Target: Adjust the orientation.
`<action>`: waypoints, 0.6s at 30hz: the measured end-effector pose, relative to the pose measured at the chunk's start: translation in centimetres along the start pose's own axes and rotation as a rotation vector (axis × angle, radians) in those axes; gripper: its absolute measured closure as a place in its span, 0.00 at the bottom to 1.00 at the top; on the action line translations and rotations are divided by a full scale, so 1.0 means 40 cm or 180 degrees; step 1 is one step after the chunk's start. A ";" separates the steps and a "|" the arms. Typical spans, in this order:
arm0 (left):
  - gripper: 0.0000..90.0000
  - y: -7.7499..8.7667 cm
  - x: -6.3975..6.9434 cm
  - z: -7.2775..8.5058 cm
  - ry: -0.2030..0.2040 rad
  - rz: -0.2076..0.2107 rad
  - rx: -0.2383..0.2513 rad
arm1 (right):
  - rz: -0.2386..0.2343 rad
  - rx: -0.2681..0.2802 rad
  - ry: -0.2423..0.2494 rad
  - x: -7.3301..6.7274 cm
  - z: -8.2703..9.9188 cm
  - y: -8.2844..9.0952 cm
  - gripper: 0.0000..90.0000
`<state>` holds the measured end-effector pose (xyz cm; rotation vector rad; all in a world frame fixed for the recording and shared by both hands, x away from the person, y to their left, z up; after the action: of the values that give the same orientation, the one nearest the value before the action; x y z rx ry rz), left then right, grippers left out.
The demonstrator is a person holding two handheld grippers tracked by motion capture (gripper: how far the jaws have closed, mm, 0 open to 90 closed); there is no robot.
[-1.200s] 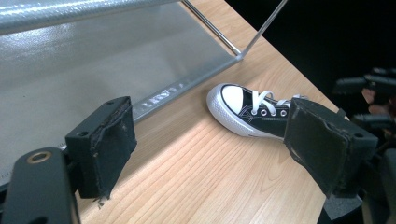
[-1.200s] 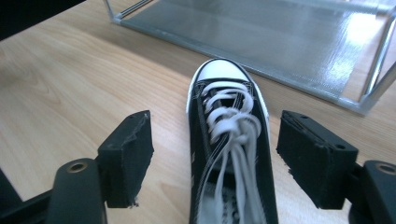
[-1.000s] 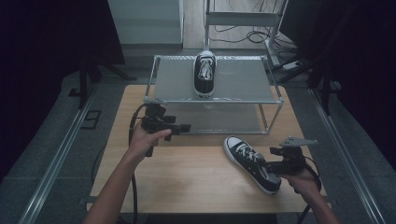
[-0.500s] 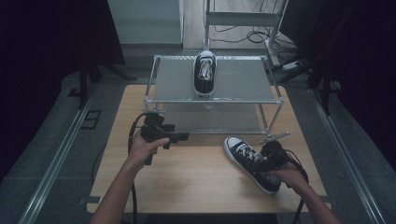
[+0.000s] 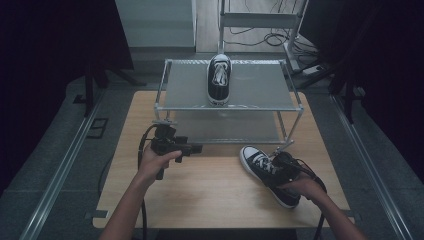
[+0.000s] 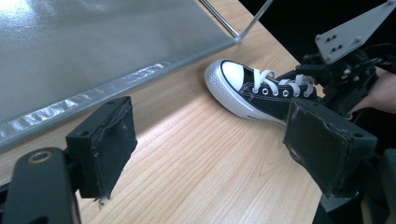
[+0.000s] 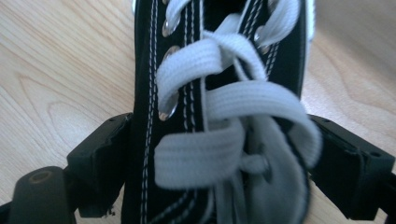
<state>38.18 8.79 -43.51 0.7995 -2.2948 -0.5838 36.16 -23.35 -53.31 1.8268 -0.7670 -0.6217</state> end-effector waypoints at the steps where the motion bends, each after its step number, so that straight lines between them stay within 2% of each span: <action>1: 0.19 0.000 0.000 0.000 0.0000 0.0000 0.0000 | 0.0000 -0.0040 0.0010 -0.001 0.000 -0.004 0.15; 5: 0.19 0.005 -0.002 0.001 0.0015 -0.0004 0.0020 | 0.0037 -0.0120 -0.0005 -0.002 -0.002 -0.010 0.16; 12: 0.19 0.009 -0.004 0.015 0.0049 0.0020 0.0059 | -0.0009 -0.0030 -0.0054 0.001 0.000 -0.002 0.20; 14: 0.19 0.007 -0.002 0.020 0.0056 0.0025 0.0064 | -0.0040 -0.0018 -0.0112 0.002 0.001 0.001 0.21; 16: 0.19 0.005 -0.004 0.027 0.0030 -0.0017 0.0055 | -0.0094 0.0001 -0.0165 0.000 0.002 0.006 0.21; 18: 0.19 0.002 -0.006 0.035 0.0048 -0.0039 0.0060 | -0.0105 0.0033 -0.0136 -0.007 0.001 0.015 0.22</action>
<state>37.31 9.28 -44.55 0.8248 -2.2864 -0.5604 35.84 -23.34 -52.74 1.8440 -0.7711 -0.6811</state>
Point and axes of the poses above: each handheld gripper's, and its own axes: y roughly backward along the jaws, z roughly out of its underside, x roughly to its right, the point moved 7 cm from there along -y, roughly forward along the jaws, and after that the axes turned 2 degrees about -z, right-handed, at the moved point
